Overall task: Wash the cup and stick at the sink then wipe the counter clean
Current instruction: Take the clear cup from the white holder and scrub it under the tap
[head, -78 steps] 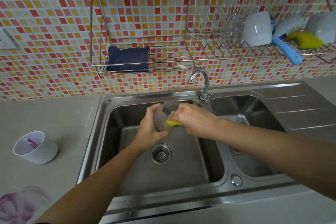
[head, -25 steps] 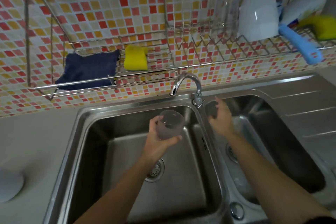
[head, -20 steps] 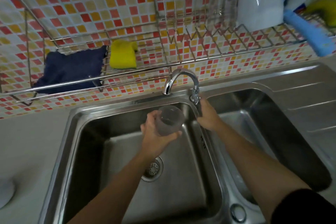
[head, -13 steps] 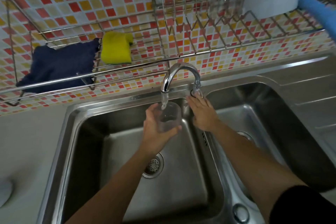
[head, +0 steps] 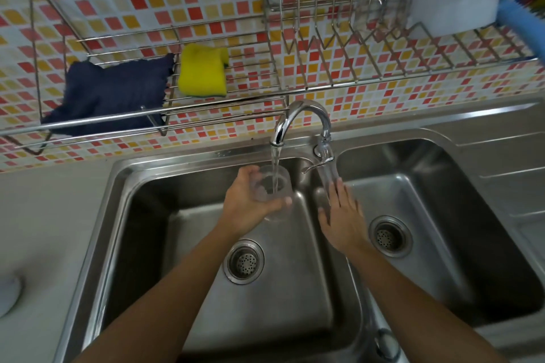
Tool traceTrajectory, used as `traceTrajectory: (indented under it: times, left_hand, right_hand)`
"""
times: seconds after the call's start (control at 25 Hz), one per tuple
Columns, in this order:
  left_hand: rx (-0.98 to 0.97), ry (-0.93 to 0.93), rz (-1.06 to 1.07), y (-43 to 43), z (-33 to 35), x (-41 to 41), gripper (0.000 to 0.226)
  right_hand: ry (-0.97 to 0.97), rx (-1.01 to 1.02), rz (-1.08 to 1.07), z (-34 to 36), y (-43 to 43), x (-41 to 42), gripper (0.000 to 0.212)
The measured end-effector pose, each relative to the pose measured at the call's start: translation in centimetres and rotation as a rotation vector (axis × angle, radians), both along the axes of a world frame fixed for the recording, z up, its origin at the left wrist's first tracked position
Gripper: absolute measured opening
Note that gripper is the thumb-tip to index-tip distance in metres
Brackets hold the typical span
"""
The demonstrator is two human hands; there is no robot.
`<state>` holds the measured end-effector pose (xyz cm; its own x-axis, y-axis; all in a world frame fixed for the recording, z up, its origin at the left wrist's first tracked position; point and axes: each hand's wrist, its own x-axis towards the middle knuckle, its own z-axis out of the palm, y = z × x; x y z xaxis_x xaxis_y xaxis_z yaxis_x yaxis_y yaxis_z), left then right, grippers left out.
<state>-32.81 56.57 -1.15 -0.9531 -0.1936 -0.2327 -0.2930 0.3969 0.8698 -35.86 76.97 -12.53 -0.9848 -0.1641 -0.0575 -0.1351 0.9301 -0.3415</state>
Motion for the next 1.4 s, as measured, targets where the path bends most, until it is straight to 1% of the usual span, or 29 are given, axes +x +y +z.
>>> traceTrajectory:
  times: [0.08, 0.12, 0.28, 0.32, 0.44, 0.52, 0.56, 0.64, 0.68, 0.76, 0.88, 0.92, 0.96, 1.08, 1.16, 1.28, 1.32, 1.4]
  left_hand:
    - [-0.037, 0.03, -0.01, 0.3, 0.9, -0.6, 0.059]
    - [-0.066, 0.025, -0.012, 0.5, 1.3, -1.0, 0.054]
    - [-0.212, -0.044, -0.005, 0.8, 2.1, -2.1, 0.048]
    - [-0.239, -0.062, -0.008, 0.9, 2.2, -2.3, 0.049]
    - [-0.273, -0.108, -0.014, 0.6, 2.4, -1.9, 0.065]
    - [-0.281, -0.101, -0.021, 0.6, 2.4, -1.9, 0.068]
    - [-0.291, -0.085, -0.036, 0.7, 2.3, -1.8, 0.064]
    - [-0.29, -0.043, -0.092, 0.7, 2.1, -1.4, 0.049]
    - [-0.285, -0.031, -0.121, 0.6, 2.1, -1.1, 0.046]
    - [-0.3, -0.036, -0.17, 0.4, 1.9, -0.6, 0.056]
    - [-0.367, -0.036, -0.174, 0.0, 1.4, -0.5, 0.082]
    - [-0.363, -0.028, -0.173, -0.1, 1.3, -0.5, 0.085]
    - [-0.344, -0.02, -0.173, -0.2, 1.3, -0.4, 0.081]
    - [-0.286, -0.01, -0.188, -0.2, 1.6, -0.3, 0.059]
    - [-0.288, 0.005, -0.192, -0.4, 1.7, -0.2, 0.058]
    - [-0.256, 0.007, -0.223, -0.8, 1.7, -0.2, 0.062]
    - [-0.253, 0.015, -0.225, -0.8, 1.7, -0.3, 0.063]
    - [-0.251, 0.023, -0.217, -1.0, 1.6, -0.5, 0.067]
  right_hand:
    - [-0.031, 0.012, -0.051, -0.6, 0.2, 1.0, 0.062]
    - [-0.042, 0.005, -0.063, -0.7, 0.1, 1.1, 0.061]
    - [-0.052, -0.012, -0.048, -0.9, -0.4, 0.9, 0.058]
    - [-0.055, -0.006, -0.044, -0.9, -0.3, 0.9, 0.059]
    - [-0.04, 0.026, -0.029, -0.6, -0.2, 1.3, 0.058]
    - [-0.041, 0.03, -0.025, -0.7, -0.2, 1.2, 0.058]
    - [-0.041, 0.031, -0.025, -0.7, -0.1, 1.2, 0.058]
    - [-0.042, 0.019, -0.033, -0.8, -0.1, 1.2, 0.058]
    - [-0.041, 0.012, -0.034, -0.7, 0.1, 1.2, 0.058]
    - [-0.046, 0.011, -0.029, -0.7, 0.1, 1.2, 0.058]
    - [-0.036, 0.015, -0.033, -0.9, 0.3, 1.2, 0.058]
    - [-0.04, 0.016, -0.034, -0.9, 0.4, 1.1, 0.058]
    - [-0.044, 0.018, -0.032, -0.9, 0.4, 1.1, 0.058]
    - [-0.021, 0.016, -0.022, -1.0, 0.2, 1.2, 0.057]
    - [0.018, -0.046, -0.049, -0.9, 0.3, 0.9, 0.054]
    - [0.108, -0.326, -0.151, 0.3, 0.8, -0.8, 0.044]
    - [0.154, -0.361, -0.163, 0.9, 1.0, -1.8, 0.041]
    - [0.214, -0.321, -0.146, 2.4, 1.2, -3.9, 0.033]
